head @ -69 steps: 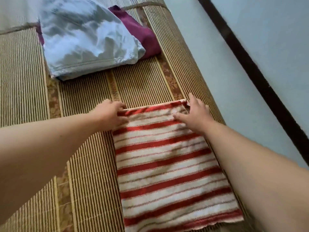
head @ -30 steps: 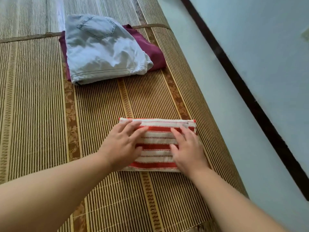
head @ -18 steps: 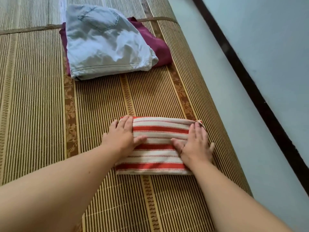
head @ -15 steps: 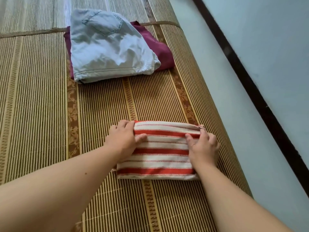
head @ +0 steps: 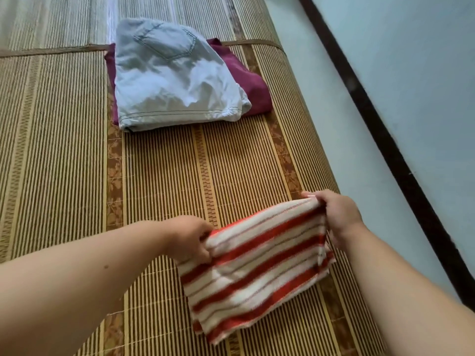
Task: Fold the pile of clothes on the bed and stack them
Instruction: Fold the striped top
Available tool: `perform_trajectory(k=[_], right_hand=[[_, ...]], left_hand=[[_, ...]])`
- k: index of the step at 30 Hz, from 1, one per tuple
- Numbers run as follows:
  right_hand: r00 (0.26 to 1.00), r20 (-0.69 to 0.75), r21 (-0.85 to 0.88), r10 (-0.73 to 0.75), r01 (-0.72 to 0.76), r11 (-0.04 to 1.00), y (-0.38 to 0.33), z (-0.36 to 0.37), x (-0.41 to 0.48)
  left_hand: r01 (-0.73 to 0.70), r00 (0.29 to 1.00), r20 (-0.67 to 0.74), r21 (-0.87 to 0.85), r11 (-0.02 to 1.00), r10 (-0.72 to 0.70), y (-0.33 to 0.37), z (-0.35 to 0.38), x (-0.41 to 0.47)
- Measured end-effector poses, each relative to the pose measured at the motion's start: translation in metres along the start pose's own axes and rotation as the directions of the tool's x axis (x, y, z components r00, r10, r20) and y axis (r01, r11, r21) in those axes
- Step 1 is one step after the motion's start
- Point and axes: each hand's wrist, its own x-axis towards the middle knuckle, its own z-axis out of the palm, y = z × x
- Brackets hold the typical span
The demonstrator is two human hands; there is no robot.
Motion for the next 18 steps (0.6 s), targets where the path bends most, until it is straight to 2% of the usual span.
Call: perform_trajectory(k=[2,5,8,10,12,14,16,18], right_hand=[[0.994,-0.056,0.108,0.097,-0.090,0.990,-0.002,0.001,0.003],[0.989,-0.124,-0.056,0.081,-0.088,0.995,0.000,0.008,0.012],[0.999,0.048,-0.277,0.017,-0.003,0.961,0.004,0.019,0.010],[0.987,0.152,-0.429,0.050,0.020,0.903,0.007,0.027,0.005],[0.982,0.166,-0.566,0.087,0.023,0.824,0.012,0.033,0.000],[0.983,0.160,-0.528,0.090,0.009,0.849,0.013,0.034,-0.005],[0.983,0.167,-0.333,0.079,-0.019,0.943,0.010,0.033,-0.009],[0.971,0.226,-0.266,0.074,-0.012,0.964,0.010,0.027,-0.012]], left_hand=[[-0.077,0.997,0.001,-0.113,0.991,0.078,-0.005,0.006,-0.006],[-0.109,0.985,-0.150,-0.185,0.977,0.082,-0.015,0.007,-0.011],[-0.021,0.946,-0.321,-0.221,0.975,-0.052,-0.032,0.008,-0.013],[0.048,0.922,-0.339,-0.384,0.922,-0.189,-0.040,0.014,-0.016],[0.071,0.918,-0.308,-0.488,0.870,-0.248,-0.044,0.024,-0.020],[0.077,0.930,-0.264,-0.538,0.839,-0.255,-0.047,0.035,-0.021],[0.037,0.926,-0.272,-0.621,0.783,-0.260,-0.048,0.042,-0.023],[-0.058,0.895,-0.326,-0.761,0.646,-0.303,-0.051,0.041,-0.022]])
